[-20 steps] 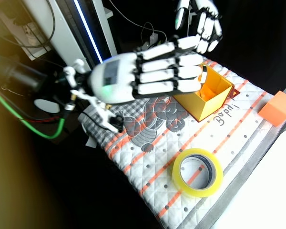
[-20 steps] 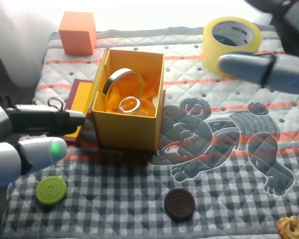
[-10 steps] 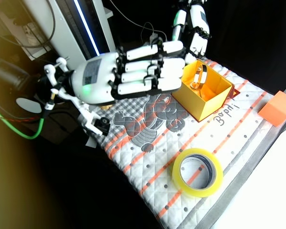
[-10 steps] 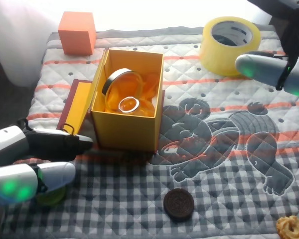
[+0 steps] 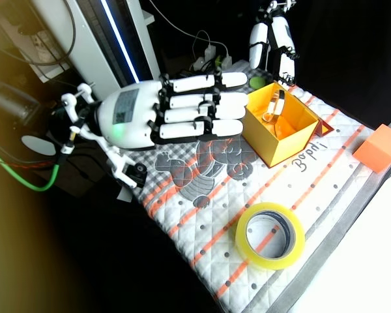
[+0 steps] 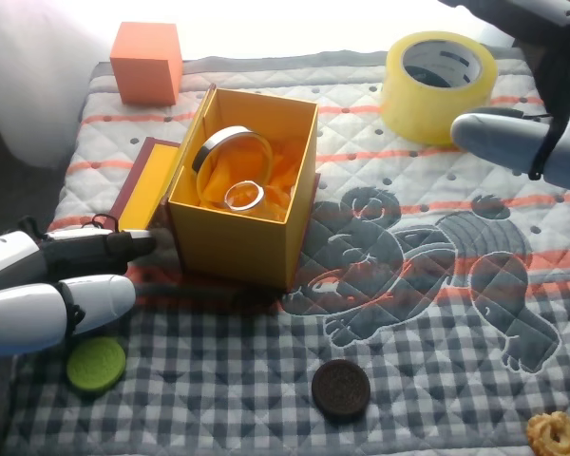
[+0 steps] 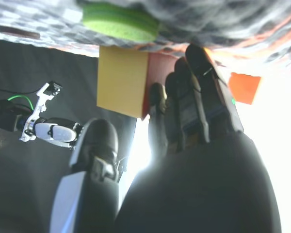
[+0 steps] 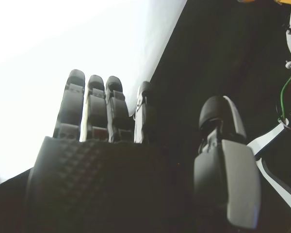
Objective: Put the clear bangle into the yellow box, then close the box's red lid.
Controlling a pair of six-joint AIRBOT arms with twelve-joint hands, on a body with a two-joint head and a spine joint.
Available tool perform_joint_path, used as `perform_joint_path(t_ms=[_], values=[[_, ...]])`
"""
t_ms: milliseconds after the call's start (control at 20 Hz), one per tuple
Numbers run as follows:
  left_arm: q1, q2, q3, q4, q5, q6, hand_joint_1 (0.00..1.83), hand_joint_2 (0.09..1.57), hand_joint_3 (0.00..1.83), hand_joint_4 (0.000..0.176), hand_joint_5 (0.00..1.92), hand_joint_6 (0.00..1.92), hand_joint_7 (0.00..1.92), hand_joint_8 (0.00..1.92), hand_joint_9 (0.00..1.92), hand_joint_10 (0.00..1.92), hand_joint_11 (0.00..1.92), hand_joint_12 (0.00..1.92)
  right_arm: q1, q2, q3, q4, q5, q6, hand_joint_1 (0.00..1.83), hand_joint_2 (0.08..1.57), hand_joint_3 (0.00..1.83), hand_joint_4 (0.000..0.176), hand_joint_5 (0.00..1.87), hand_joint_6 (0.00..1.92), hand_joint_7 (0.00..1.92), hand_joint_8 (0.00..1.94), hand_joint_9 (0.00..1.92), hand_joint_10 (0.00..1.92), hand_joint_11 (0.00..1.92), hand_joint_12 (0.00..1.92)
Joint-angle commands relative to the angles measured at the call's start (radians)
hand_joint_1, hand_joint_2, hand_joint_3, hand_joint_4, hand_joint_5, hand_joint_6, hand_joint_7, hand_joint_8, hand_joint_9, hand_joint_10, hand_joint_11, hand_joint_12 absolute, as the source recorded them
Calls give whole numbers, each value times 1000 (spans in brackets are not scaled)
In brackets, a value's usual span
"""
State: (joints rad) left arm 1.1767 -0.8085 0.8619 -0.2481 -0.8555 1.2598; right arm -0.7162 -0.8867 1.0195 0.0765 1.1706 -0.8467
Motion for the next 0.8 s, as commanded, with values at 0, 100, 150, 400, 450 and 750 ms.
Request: perform_joint_path(t_ms=[0, 100, 150, 400, 450, 750], values=[[-10, 3, -5, -6, -131, -8, 258, 1347, 0, 0, 298, 0, 327, 2, 373, 5, 206, 659, 6, 4, -2, 12, 121, 4, 229, 1195, 6, 168, 172, 6, 121, 10, 42, 11, 17, 8], [-10, 6, -18, 36, -125, -24, 260, 1347, 0, 0, 302, 1, 331, 2, 371, 2, 191, 651, 1, 1, -3, 15, 121, 4, 236, 1204, 7, 175, 175, 5, 116, 5, 43, 8, 14, 7], [-10, 6, -25, 57, -119, -25, 250, 1345, 0, 0, 311, 0, 342, 0, 373, 0, 191, 606, 0, 1, -3, 16, 121, 4, 239, 1207, 7, 176, 176, 5, 115, 4, 47, 9, 20, 10], [-24, -6, -7, 69, -90, -25, 370, 1311, 0, 0, 352, 2, 364, 1, 398, 2, 221, 619, -1, -3, -3, 19, 121, 4, 250, 1229, 11, 159, 172, 2, 119, 5, 67, 13, 32, 18], [-31, -11, -1, 68, -85, -25, 323, 1323, 2, 0, 344, 0, 344, 0, 378, 1, 199, 612, -1, -3, -2, 19, 120, 4, 245, 1238, 11, 155, 162, 0, 118, 3, 63, 9, 29, 18], [-92, -47, 55, 52, -34, -25, 294, 1343, 5, 0, 322, 0, 352, 0, 389, 0, 238, 606, -10, -1, -4, 25, 121, 4, 237, 1254, 7, 159, 155, 0, 137, 7, 64, 5, 18, 18]])
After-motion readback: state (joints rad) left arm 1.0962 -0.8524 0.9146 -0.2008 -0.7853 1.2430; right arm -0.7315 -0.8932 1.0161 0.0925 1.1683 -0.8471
